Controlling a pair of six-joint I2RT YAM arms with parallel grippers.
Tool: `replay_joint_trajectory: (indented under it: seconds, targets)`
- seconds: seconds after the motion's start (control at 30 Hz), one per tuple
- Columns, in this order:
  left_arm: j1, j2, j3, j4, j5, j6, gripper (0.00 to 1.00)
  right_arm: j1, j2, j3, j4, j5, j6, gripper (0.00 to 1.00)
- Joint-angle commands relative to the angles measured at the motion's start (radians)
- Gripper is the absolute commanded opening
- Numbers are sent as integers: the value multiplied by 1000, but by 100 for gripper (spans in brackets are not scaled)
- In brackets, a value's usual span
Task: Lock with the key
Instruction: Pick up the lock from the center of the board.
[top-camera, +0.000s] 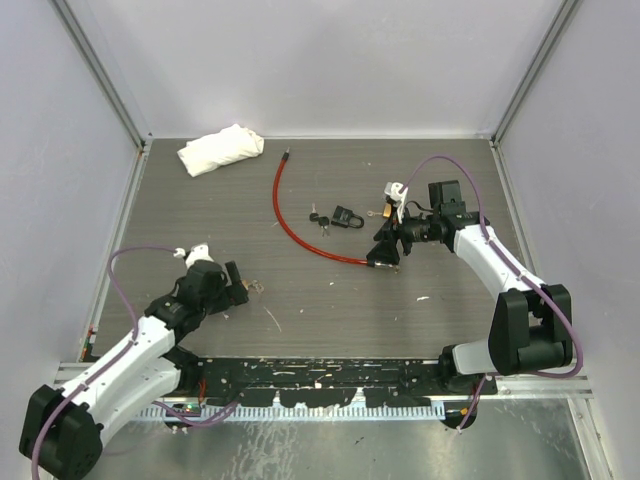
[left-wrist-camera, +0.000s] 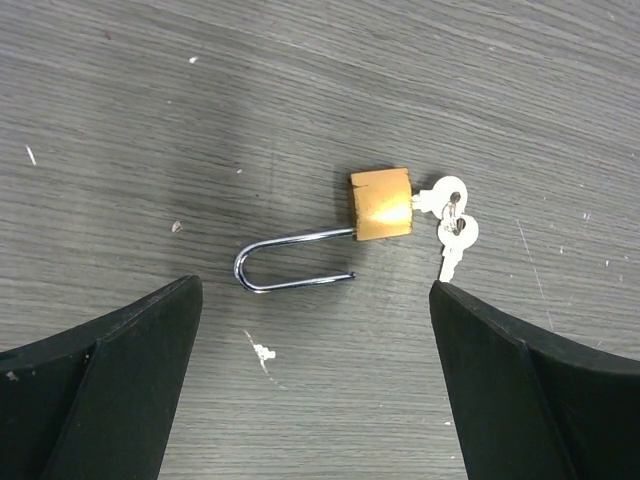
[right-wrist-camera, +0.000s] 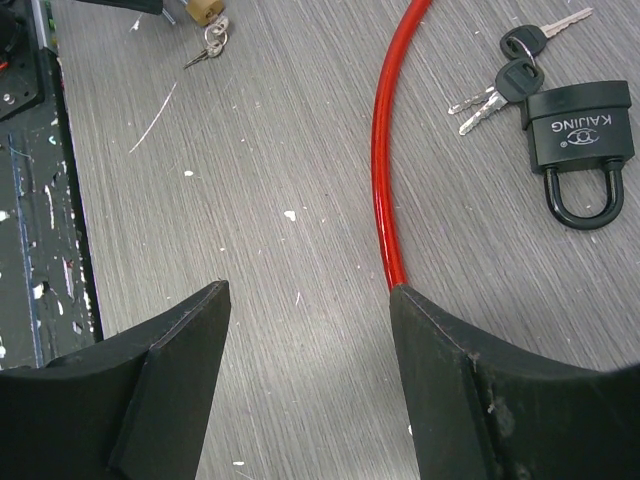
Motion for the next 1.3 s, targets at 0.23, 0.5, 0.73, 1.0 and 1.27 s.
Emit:
replay_joint_trajectory:
  seconds: [0.23,0.5,0.73,1.0,1.27]
  targets:
    - [176,103,45,71,185,9,81,-3,2,44,-2,-16,-18,70]
    - [187,191,110,66,140,28,73,-2,2,44,-4,-18,-20,70]
    - [186,252,160,36,165,66,62,-2,-1,44,-4,-17,-20,70]
    - [186,348,198,70,254,123,52,0,-1,44,-5,-19,-20,70]
    - [185,453,235,138,324,118,54,0,0,43,-6,-18,-21,70]
